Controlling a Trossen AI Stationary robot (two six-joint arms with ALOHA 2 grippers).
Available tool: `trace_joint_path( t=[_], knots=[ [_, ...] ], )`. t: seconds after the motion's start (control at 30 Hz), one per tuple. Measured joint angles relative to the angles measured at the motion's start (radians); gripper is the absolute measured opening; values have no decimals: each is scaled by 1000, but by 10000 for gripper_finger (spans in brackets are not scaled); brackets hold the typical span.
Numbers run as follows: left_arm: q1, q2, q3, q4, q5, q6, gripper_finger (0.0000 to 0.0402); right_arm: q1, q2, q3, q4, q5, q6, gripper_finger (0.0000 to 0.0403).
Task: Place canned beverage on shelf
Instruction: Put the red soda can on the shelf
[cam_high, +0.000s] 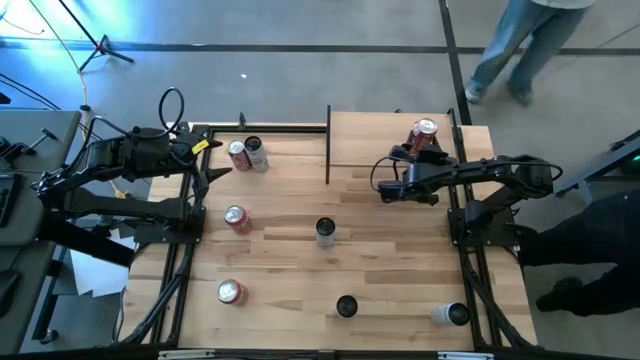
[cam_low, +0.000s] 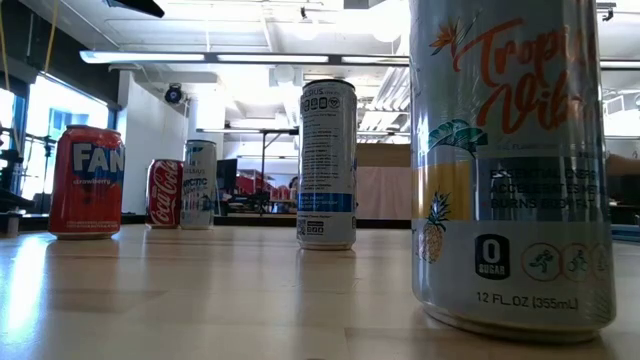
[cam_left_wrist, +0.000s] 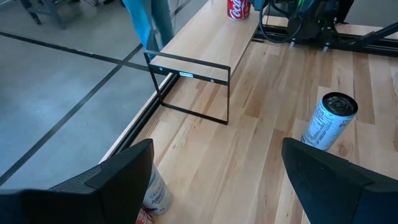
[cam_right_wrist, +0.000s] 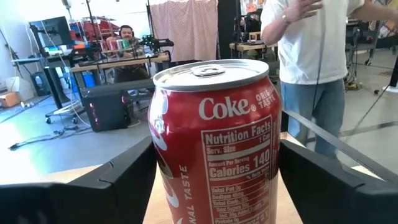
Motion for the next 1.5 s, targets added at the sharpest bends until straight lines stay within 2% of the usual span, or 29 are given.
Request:
trace_joint_path(
  t=[0.43, 0.57, 0.83, 1.5],
  knots=[
    [0, 0, 0, 0, 0, 0, 335, 7, 0, 1, -4, 15, -116, 295],
    [0, 0, 0, 0, 0, 0, 335, 7, 0, 1, -1, 16, -111, 294],
    [0, 0, 0, 0, 0, 0, 335, -6, 0, 1, -36, -1, 20, 294],
    [0, 0, 0, 0, 0, 0, 335, -78, 0, 1, -30, 0, 15, 294]
  ],
)
